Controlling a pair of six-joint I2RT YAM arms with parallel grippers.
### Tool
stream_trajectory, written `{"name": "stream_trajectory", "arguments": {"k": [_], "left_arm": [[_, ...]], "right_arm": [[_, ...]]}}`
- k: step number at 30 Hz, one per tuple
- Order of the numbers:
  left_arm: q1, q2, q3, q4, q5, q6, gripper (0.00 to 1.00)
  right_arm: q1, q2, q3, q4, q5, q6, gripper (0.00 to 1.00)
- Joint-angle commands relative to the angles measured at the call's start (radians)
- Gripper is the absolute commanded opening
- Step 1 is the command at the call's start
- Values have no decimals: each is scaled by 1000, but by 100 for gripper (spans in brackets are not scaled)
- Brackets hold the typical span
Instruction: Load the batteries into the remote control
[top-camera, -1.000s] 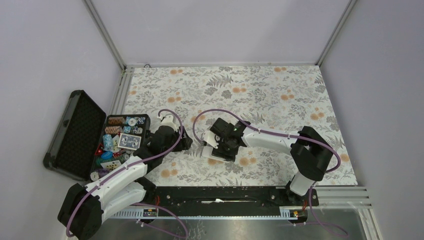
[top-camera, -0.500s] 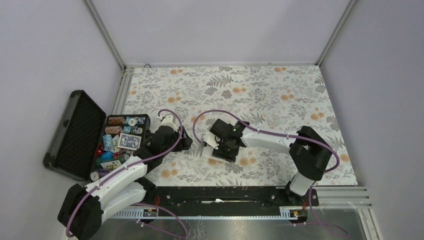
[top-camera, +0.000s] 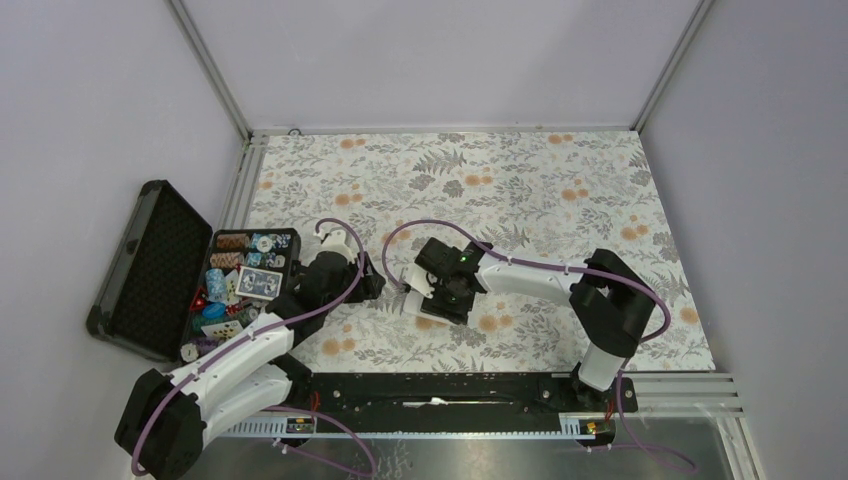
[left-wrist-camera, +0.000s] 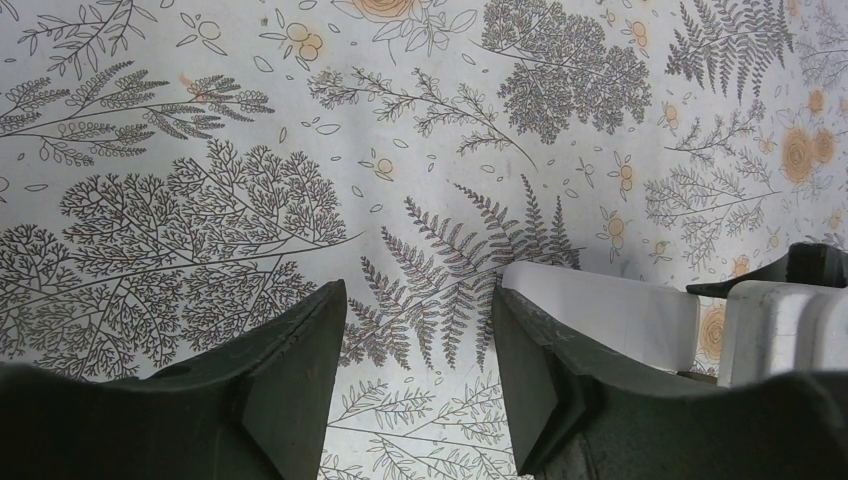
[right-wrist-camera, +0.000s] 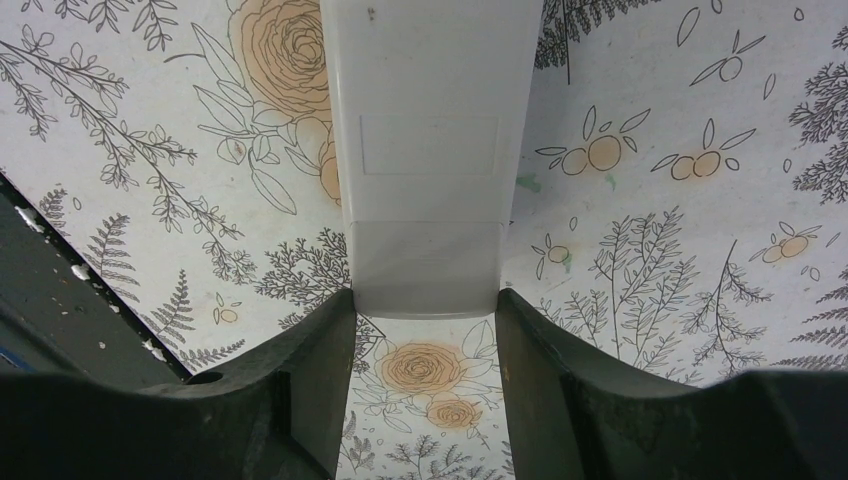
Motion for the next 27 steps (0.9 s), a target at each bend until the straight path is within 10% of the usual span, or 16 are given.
{"name": "stream_trajectory", "arguments": {"k": [1,27], "left_arm": [[4,-22,-3,31,-8,-5,59],[4,-12,-3,39,-2,-6,59]], "right_arm": [[12,14,42,-20,21,13,26],[19,40,53,-19,6,33,54]]}}
